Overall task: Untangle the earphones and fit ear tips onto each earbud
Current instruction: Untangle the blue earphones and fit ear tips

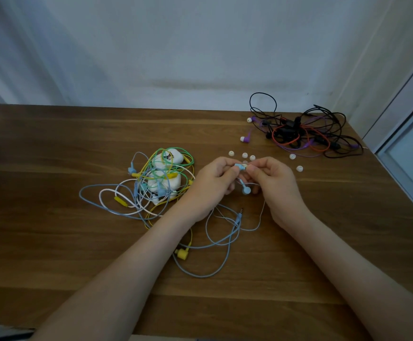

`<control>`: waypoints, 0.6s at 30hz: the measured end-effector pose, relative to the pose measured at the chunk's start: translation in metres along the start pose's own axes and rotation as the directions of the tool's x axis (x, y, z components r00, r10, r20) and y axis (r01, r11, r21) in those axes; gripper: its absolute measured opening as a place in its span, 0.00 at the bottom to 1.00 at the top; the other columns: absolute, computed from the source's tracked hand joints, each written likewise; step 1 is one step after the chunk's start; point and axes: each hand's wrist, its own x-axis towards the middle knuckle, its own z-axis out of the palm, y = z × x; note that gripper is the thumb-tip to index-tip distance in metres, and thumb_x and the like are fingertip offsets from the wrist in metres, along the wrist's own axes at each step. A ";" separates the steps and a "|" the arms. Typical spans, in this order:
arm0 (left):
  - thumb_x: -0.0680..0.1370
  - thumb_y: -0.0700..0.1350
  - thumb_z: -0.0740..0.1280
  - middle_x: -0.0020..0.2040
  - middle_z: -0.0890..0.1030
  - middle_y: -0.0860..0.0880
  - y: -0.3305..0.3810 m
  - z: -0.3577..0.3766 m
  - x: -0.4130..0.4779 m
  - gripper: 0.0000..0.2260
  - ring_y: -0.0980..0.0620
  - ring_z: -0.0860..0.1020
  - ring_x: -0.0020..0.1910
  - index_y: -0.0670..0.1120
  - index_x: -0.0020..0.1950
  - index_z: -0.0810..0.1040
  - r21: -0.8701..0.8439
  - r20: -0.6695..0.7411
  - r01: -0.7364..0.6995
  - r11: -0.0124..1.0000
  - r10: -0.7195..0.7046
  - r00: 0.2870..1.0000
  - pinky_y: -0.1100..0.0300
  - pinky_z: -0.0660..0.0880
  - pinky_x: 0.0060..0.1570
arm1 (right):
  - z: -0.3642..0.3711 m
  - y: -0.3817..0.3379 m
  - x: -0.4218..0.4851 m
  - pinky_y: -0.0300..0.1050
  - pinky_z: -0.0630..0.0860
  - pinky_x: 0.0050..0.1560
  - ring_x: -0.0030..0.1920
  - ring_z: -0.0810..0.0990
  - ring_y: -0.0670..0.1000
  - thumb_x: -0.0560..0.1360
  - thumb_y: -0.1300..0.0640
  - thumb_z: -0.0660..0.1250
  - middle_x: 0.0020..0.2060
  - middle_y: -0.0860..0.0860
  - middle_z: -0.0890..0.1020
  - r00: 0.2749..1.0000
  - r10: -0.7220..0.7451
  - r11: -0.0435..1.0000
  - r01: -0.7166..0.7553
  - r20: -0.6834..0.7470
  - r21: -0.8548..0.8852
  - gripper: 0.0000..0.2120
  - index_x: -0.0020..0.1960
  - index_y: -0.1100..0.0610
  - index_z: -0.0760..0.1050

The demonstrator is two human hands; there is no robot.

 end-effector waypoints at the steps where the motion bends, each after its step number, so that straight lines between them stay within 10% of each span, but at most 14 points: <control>1: 0.82 0.39 0.59 0.37 0.77 0.48 0.000 0.000 0.000 0.07 0.61 0.71 0.29 0.44 0.54 0.76 -0.020 0.004 0.001 1.000 -0.001 1.000 0.68 0.69 0.30 | 0.000 -0.001 0.000 0.38 0.74 0.35 0.34 0.79 0.43 0.78 0.62 0.63 0.37 0.50 0.82 1.000 0.012 1.000 -0.012 0.005 0.015 0.04 0.48 0.55 0.76; 18: 0.81 0.45 0.62 0.37 0.80 0.49 0.000 0.000 -0.003 0.04 0.58 0.76 0.35 0.49 0.52 0.76 0.189 0.007 -0.039 0.981 0.038 0.999 0.56 0.73 0.42 | -0.007 0.000 0.006 0.44 0.77 0.46 0.41 0.80 0.49 0.80 0.63 0.58 0.39 0.53 0.81 0.985 0.087 0.994 -0.096 0.151 0.053 0.09 0.49 0.57 0.77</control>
